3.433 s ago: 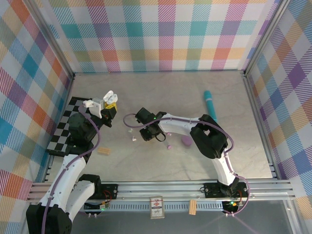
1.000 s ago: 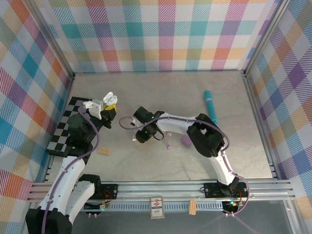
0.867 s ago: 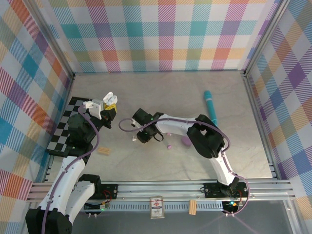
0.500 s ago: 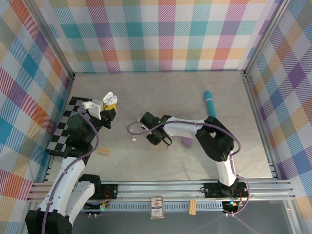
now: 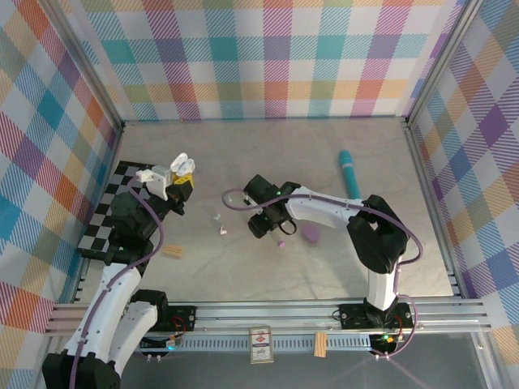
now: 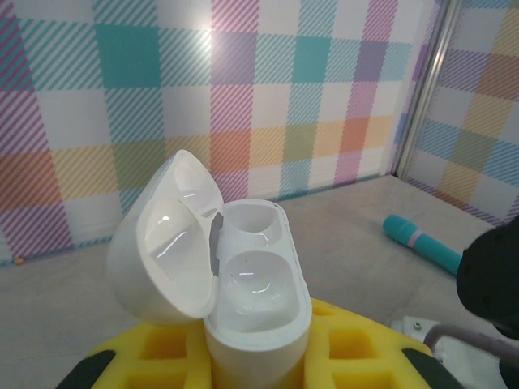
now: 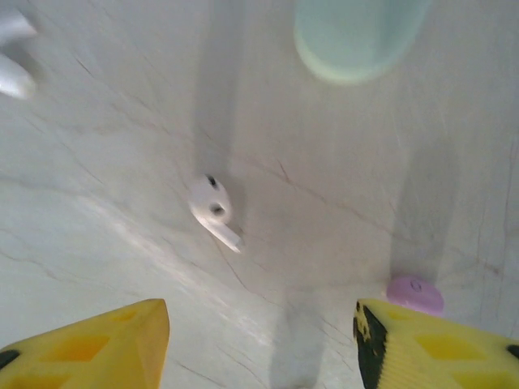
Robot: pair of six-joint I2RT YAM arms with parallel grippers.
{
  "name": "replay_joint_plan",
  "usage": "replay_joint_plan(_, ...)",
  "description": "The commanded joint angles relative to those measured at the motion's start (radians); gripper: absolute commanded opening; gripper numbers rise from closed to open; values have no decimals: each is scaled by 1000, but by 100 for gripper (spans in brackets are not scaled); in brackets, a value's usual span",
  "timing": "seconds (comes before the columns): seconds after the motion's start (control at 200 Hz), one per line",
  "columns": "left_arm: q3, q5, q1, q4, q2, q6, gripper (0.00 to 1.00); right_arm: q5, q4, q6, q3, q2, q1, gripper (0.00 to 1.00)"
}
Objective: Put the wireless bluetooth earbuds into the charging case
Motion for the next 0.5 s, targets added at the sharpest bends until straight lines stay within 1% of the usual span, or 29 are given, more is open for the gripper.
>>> replay_joint_plan(0.0,-29,-87,14,-20,-47,13,0,-72,-100,-14,119,73,-1,64)
replay_joint_plan(0.065,-39,-111,21,-42,-64,13,0,-85,-147,-42,194,123,1,64)
replay_joint_plan(0.23,-49,-148,35,-85,-107,11,0,-104,-265,-106,373,256,3,54)
replay_joint_plan(0.3,-47,-171,39,-110,-128,22,0,-116,-314,-125,436,305,5,53)
replay_joint_plan(0.385,-36,-176,41,-147,-147,47,0,-127,-344,-139,482,348,6,49)
replay_joint_plan(0.495,-19,-159,39,-184,-153,72,0,-135,-344,-143,501,384,6,44)
